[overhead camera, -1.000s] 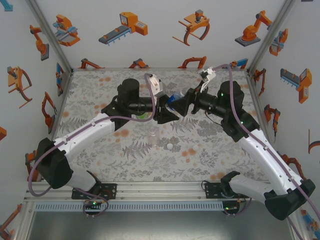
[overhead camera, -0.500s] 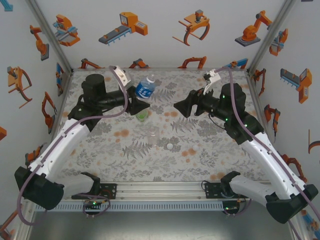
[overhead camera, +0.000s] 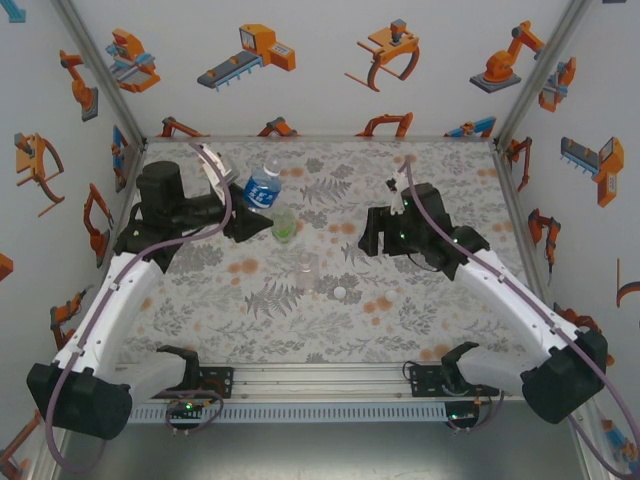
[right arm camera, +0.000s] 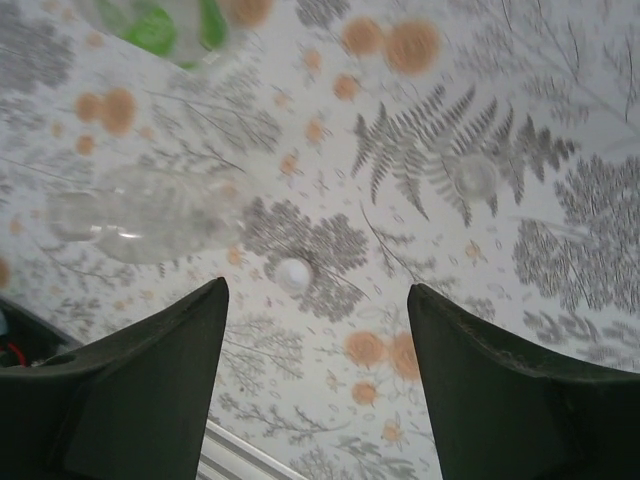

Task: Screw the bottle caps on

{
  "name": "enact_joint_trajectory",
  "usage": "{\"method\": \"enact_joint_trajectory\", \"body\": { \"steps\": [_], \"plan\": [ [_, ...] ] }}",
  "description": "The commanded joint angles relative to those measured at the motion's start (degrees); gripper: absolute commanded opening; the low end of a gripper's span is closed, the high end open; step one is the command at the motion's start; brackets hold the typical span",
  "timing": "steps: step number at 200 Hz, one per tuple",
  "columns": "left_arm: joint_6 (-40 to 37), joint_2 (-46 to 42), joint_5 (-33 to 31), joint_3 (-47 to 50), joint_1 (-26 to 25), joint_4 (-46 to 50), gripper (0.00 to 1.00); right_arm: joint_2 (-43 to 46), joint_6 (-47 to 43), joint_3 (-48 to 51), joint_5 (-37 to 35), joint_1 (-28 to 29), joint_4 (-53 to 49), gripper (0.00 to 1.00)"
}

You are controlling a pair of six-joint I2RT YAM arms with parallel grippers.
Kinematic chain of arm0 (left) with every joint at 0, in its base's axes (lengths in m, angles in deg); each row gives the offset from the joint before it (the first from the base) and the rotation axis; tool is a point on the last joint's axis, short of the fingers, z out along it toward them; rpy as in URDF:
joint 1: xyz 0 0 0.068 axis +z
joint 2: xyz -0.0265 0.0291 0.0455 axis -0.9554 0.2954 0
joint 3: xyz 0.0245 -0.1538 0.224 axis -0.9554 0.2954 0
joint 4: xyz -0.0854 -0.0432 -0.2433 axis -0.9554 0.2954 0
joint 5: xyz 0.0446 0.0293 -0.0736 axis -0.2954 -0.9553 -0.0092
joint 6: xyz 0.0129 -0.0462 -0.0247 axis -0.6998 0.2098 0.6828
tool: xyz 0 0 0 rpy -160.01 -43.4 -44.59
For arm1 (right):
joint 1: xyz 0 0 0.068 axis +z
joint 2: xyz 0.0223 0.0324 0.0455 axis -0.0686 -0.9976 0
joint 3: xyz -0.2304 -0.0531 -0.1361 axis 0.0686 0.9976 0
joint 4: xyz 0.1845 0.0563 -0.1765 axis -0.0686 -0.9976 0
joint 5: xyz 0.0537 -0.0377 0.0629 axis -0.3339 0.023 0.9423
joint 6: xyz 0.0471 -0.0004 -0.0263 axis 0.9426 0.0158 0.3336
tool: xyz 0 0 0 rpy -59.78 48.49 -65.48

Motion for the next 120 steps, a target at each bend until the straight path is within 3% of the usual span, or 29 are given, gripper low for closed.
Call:
{"method": "enact_joint_trajectory", "body": {
  "steps": [1, 21, 80, 120],
  "plan": [
    [0.47, -1.18, 0.65, 2.84, 0.71, -3.95, 0.00, -1.60, 3.03, 1.00, -5.19, 0.04, -5.68, 0.61],
    [-0.10, -1.74, -2.01, 5.07, 0.65, -4.44, 0.00, -3.26, 5.02, 2.04, -7.18, 0.04, -8.06, 0.55],
    [-0.51, -5.55, -15.71, 8.46, 0.66, -4.38, 0.00, -5.28, 7.31, 8.02, -9.51, 0.04, -10.11, 0.55],
    [-0.83, -7.75, -19.21, 10.14, 0.72, -5.63, 0.00, -7.32, 8.60, 11.79, -9.55, -0.05, -8.89, 0.55]
  ]
}}
